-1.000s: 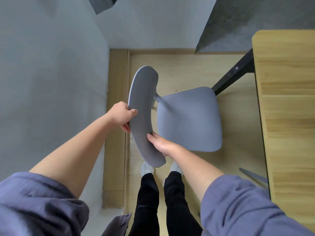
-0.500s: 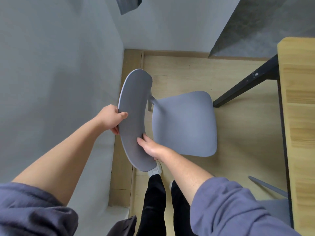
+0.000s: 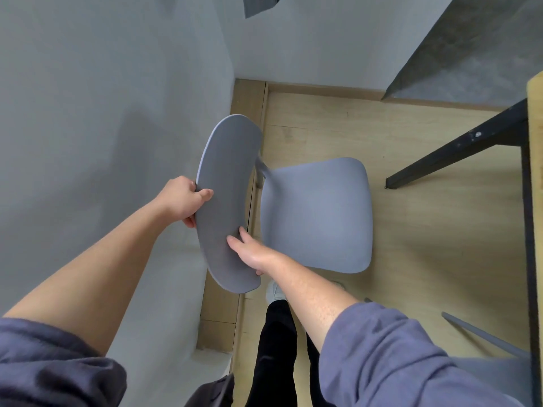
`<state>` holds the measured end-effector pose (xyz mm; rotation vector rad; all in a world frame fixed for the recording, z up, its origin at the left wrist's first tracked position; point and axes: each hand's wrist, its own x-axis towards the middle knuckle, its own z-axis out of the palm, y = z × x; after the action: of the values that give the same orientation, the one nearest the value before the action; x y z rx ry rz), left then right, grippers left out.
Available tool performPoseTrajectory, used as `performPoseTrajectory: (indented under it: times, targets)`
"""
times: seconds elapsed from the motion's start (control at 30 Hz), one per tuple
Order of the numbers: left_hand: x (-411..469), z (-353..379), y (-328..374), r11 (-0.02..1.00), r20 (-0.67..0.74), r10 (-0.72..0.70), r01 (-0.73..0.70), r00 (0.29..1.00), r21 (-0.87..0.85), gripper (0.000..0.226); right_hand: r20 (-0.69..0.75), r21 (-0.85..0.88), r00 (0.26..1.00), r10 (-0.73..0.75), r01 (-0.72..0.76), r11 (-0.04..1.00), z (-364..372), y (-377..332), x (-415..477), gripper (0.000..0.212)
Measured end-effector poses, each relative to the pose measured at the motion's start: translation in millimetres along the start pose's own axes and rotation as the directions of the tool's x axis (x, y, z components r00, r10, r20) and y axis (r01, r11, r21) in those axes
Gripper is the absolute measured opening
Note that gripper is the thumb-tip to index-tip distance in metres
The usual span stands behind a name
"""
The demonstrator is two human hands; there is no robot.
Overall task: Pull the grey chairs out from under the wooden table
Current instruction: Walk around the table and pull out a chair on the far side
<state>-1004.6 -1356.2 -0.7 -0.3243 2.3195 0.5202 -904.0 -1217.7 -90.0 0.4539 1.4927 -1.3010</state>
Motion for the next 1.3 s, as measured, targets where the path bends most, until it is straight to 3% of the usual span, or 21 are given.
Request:
performPoseTrajectory:
  times: [0.43, 1.07, 1.2, 1.3]
  targets:
    - [8.5, -13.4, -15.8, 0.998, 0.008, 0.044, -0.045, 0.999, 0.039, 0.036, -0.016, 0.119, 0.999, 0.035, -0.033, 0.992, 25.7, -14.9, 22.1, 0.073]
    - [12.9, -18.4, -21.7, 0.996, 0.031, 0.075, -0.076, 0.997, 0.050, 0.037, -0.006, 0.152, 1.000, 0.008, -0.007, 0.988, 30.0, -17.8, 25.8, 0.078]
    - [10.0, -15.3, -19.4, 0.991, 0.011, 0.102, -0.102, 0.995, 0.089, 0.036, -0.008, 0.109, 1.000, -0.025, 0.026, 0.994, 28.5, -15.8, 21.4, 0.076]
    - [7.9, -12.0, -18.0, 0.982, -0.088, 0.138, -0.125, 0.986, 0.138, 0.027, -0.024, -0.004, 0.997, -0.079, 0.079, 0.997, 20.9, -4.7, 12.5, 0.072]
